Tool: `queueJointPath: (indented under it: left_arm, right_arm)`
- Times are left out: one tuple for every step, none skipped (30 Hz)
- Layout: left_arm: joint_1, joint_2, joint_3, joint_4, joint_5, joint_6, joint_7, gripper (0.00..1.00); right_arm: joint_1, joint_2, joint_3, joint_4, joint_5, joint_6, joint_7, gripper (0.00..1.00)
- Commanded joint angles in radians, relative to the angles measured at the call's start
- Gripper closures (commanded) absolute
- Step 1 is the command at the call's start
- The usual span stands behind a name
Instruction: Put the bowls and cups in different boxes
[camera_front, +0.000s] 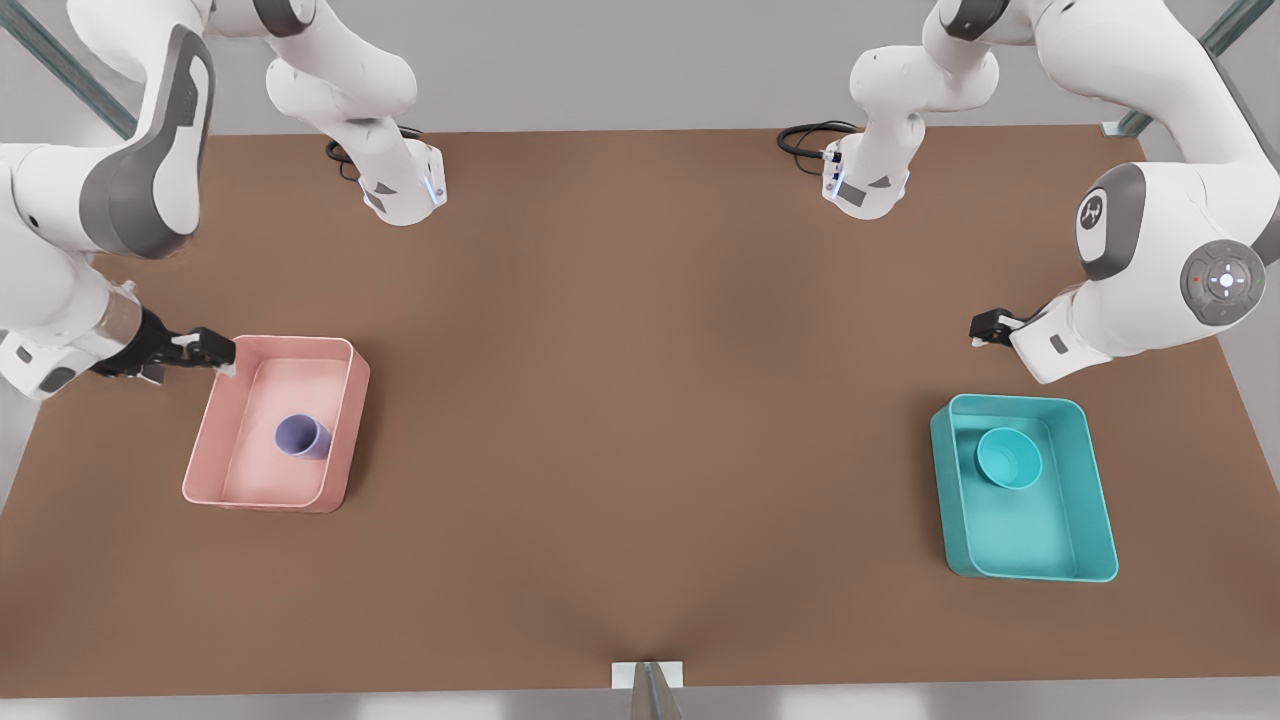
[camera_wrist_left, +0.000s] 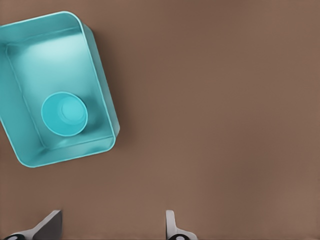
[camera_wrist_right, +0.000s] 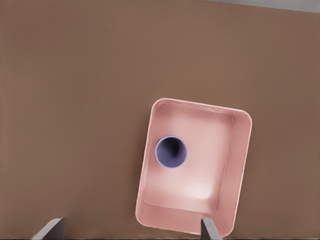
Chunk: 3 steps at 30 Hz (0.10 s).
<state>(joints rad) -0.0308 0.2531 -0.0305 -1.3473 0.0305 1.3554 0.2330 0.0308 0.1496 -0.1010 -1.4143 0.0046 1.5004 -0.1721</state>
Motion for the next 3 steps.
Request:
queueJointPath:
  left_arm:
    - [0.000,0.000,0.000,0.000,0.006,-0.009,-0.083,0.00]
    - [0.000,-0.002,0.000,0.002,0.006,-0.012,-0.083,0.00]
    - [0.000,-0.003,0.000,0.002,0.005,-0.015,-0.083,0.00]
  right_arm:
    - [-0.002,-0.045,0.000,-0.031,-0.014,-0.190,0.095,0.00]
    - [0.000,-0.047,0.000,-0.035,-0.014,-0.190,0.123,0.00]
    - [-0.002,-0.048,0.000,-0.035,-0.014,-0.190,0.126,0.00]
